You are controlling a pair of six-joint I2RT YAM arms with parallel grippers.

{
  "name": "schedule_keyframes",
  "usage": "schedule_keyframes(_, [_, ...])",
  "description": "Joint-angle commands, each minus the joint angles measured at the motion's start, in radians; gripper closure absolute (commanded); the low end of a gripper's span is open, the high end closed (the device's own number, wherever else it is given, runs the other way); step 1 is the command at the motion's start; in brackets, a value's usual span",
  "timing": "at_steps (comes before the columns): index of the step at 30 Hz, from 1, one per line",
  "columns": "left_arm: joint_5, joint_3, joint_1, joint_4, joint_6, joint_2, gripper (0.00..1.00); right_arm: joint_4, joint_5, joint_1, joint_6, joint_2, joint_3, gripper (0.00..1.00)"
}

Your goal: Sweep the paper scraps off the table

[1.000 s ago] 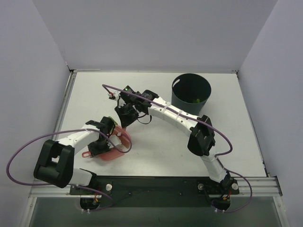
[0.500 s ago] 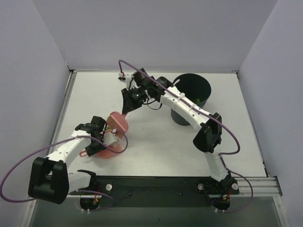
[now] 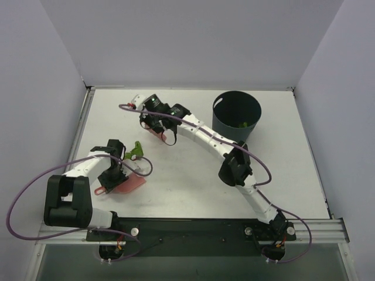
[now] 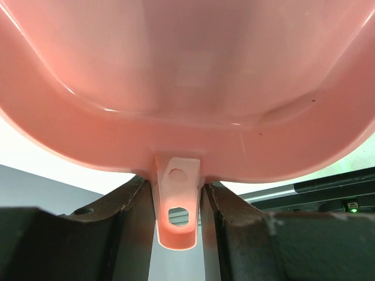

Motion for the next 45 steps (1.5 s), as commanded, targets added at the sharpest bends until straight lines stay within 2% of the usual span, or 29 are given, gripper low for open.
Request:
schedule_keyframes(1, [-0.006, 0.027, 0.02, 0.02, -0.01, 0.031, 1.0, 0.073, 0.167, 0.075, -0.215, 0.084, 0.042, 1.0])
schedule_keyframes(12, [0.016, 0.05, 0.025, -0.047, -0.007, 0.046, 1.0, 0.075, 0.017, 0.112, -0.203, 0.107, 0.036, 1.0])
schedule_keyframes(19, [0.029, 0.03, 0.036, -0.078, 0.054, -0.223, 1.0, 0.072, 0.035, 0.108, -0.186, 0.113, 0.055, 1.0])
schedule_keyframes(22, [-0.006, 0.01, 0.04, -0.112, 0.064, -0.241, 1.0, 0.067, 0.032, 0.106, -0.174, 0.118, 0.066, 1.0])
schedule_keyframes(24, [-0.014, 0.015, 0.049, -0.122, 0.065, -0.221, 1.0, 0.066, 0.025, 0.106, -0.167, 0.124, 0.076, 1.0])
schedule_keyframes(31, [0.014, 0.096, 0.088, -0.147, 0.019, 0.004, 1.0, 0.066, -0.012, 0.111, -0.16, 0.141, 0.098, 1.0])
schedule_keyframes(32, [0.025, 0.114, 0.127, -0.149, 0.018, 0.02, 1.0, 0.064, -0.02, 0.111, -0.161, 0.142, 0.099, 1.0])
schedule_keyframes(37, [0.01, 0.131, 0.165, -0.155, 0.028, 0.078, 1.0, 0.052, -0.035, 0.112, -0.169, 0.148, 0.095, 1.0])
schedule_keyframes(45, [0.005, 0.131, 0.163, -0.07, 0.068, 0.178, 1.0, -0.034, -0.263, 0.118, -0.068, 0.128, 0.093, 1.0])
